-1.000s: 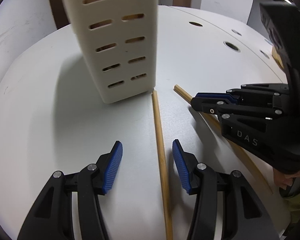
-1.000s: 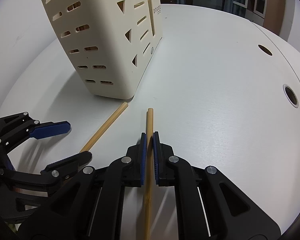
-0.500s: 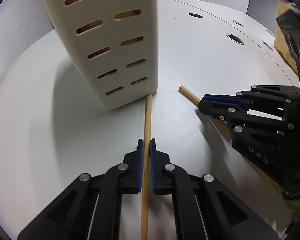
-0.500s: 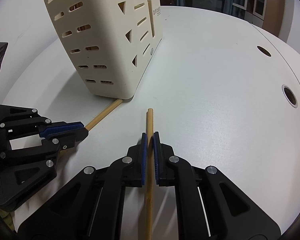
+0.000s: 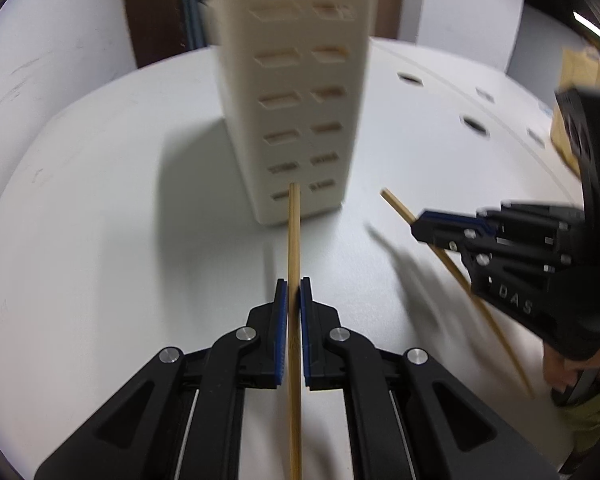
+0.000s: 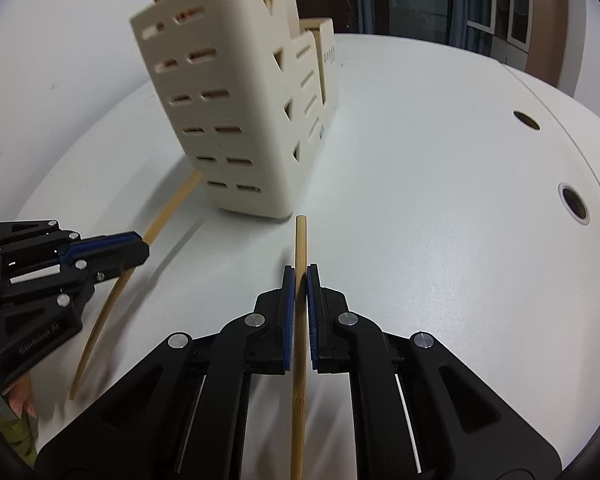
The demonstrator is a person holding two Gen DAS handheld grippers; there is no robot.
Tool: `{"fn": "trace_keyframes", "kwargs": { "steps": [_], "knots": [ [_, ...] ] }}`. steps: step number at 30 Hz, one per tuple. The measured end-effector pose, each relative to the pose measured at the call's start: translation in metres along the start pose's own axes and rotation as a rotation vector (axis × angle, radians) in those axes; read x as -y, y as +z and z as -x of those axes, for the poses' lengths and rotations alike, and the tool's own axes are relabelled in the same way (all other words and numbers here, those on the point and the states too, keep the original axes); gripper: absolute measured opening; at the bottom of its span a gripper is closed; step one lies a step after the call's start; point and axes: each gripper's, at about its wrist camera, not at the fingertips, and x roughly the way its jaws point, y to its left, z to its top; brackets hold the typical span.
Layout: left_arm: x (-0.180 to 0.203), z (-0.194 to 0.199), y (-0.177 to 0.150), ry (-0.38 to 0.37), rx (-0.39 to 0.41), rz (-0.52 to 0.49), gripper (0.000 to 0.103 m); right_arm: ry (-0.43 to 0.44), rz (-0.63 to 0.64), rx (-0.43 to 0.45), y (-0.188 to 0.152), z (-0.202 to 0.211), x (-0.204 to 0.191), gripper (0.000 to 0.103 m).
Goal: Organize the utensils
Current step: 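Lift both held light chopsticks upright and carry them above the holder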
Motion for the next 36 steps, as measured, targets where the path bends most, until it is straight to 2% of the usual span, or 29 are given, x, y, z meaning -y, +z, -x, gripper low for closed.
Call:
{"fn": "trace_keyframes", "kwargs": {
  "steps": [7, 10, 16, 23, 27, 36],
  "knots": [
    [-0.01, 0.035, 0.005, -0.002, 0.164, 0.083, 0.006, 0.014, 0.023, 0.112, 0.003, 0.038, -0.015, 0.005],
    [-0.012, 0.044, 0.008, -0.005, 0.21, 0.098, 0.006, 0.024, 0.031, 0.141, 0.005, 0.048, -0.018, 0.005],
    [-0.023, 0.074, 0.014, -0.014, 0.331, 0.133, 0.006, 0.045, 0.047, 0.256, 0.016, 0.076, -0.022, 0.005],
    [-0.014, 0.095, 0.023, -0.002, 0.411, 0.114, 0.006, 0.042, 0.061, 0.332, 0.031, 0.093, -0.029, 0.005],
    [-0.01, 0.103, 0.032, 0.004, 0.43, 0.098, 0.006, 0.066, 0.05, 0.401, 0.037, 0.108, -0.029, 0.005],
    [-0.007, 0.124, 0.058, 0.041, 0.505, 0.082, 0.006, 0.053, 0.075, 0.474, 0.071, 0.132, -0.036, 0.005]
  ]
}}
